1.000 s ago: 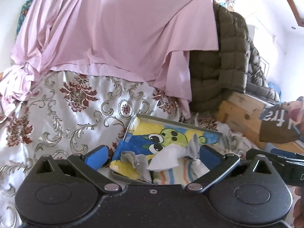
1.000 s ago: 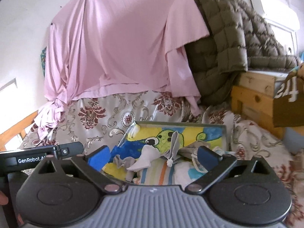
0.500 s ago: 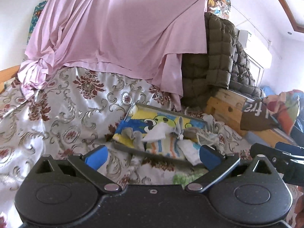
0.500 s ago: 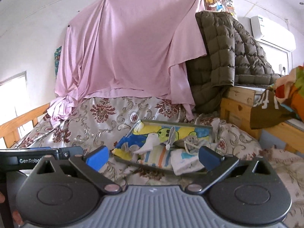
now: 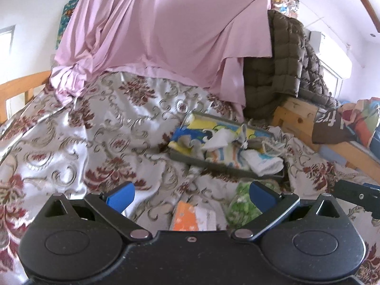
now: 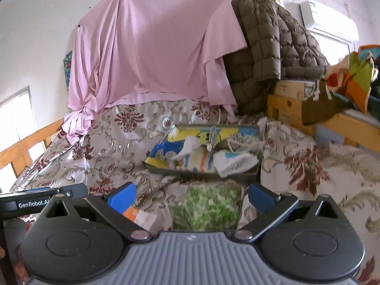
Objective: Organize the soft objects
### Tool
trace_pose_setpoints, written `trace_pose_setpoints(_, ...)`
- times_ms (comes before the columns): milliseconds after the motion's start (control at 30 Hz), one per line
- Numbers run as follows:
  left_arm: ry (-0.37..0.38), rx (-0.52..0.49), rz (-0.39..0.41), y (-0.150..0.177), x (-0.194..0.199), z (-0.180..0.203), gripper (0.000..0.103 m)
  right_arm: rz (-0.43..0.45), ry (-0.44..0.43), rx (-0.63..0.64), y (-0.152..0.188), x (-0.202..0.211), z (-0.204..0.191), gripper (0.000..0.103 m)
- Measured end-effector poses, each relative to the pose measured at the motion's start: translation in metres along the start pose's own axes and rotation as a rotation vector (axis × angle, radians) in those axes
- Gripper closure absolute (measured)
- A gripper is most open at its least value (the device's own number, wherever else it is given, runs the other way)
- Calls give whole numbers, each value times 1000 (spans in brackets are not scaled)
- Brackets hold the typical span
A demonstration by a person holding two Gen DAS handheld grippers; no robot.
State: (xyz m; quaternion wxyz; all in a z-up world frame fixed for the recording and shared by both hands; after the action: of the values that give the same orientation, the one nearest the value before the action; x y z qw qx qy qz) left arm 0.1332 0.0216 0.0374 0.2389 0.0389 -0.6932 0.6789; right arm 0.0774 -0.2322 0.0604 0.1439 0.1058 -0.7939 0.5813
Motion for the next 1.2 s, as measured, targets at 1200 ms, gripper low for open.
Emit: trace_pose_setpoints(1200, -66, -29, -127, 46, -5, -9, 1, -95, 43, -71, 53, -9, 15, 0)
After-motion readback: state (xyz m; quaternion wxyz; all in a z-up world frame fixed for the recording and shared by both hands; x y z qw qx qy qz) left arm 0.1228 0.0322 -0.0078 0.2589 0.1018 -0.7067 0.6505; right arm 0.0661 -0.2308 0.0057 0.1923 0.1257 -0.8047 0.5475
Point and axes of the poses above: each gripper's, at about its wrist camera, not at the fingertips, and x roughly against the way its jaws point, z to its right, y to its underside, the point moved 2 cm from there along -x, roughly the way its jaws point, and after that the axes turned 10 degrees about -x, right-handed, at the moved point
